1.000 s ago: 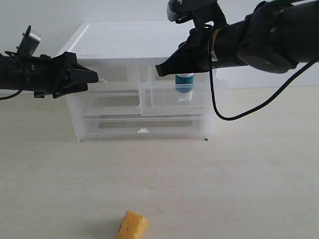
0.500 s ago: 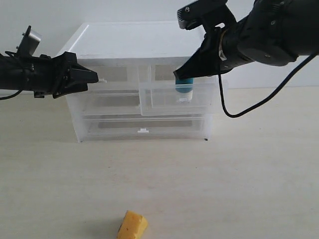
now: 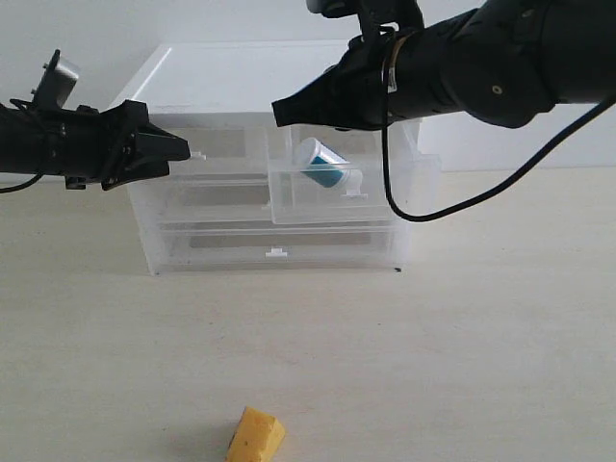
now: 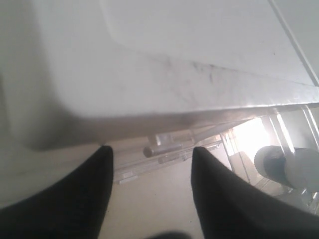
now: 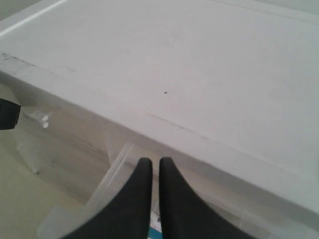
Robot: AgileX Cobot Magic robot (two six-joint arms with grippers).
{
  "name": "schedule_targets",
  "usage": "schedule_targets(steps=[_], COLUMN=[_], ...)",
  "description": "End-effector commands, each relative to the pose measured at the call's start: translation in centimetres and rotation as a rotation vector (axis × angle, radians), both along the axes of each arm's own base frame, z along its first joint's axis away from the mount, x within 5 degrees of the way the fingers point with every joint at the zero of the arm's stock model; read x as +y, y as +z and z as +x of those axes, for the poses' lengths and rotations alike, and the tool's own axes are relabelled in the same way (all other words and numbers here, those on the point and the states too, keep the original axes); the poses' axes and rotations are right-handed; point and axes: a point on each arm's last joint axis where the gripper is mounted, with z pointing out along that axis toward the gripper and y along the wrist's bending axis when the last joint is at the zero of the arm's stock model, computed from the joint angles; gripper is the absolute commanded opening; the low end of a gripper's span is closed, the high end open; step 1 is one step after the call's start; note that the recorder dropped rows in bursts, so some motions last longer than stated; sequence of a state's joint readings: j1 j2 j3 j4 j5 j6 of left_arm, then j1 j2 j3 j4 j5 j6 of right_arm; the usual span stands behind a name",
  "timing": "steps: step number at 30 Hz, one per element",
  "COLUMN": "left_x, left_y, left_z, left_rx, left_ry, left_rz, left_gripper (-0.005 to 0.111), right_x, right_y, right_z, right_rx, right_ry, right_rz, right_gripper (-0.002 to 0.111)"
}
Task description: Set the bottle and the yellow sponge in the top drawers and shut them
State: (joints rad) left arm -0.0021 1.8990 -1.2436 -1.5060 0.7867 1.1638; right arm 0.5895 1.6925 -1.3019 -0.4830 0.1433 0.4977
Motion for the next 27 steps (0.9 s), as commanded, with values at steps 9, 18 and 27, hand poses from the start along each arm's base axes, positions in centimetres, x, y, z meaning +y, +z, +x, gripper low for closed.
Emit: schedule_targets(steps=[9, 18, 27], left_x=[0.5, 0.6, 0.5], left_y=[0.3, 0.3, 0.3], left_z=[0.6, 0.6, 0.6], left_rx=[-0.023, -0.023, -0.023], left_ry=[0.064, 0.059, 0.058], left_rz=[0.012, 0.020, 0.018], left_gripper=[0.047, 0.047, 0.047], right_x=[-0.2, 0.2, 1.9], right_y=[1.7, 0.6, -2.4], right_z=[-1.9, -2.8, -1.0], right_rx=[0.081, 0.164, 0.134], right_ry=[-0.008, 0.027, 0.058], right_rz=[0.033, -0.081, -0.074], right_gripper=[0.003, 0.003, 0.003])
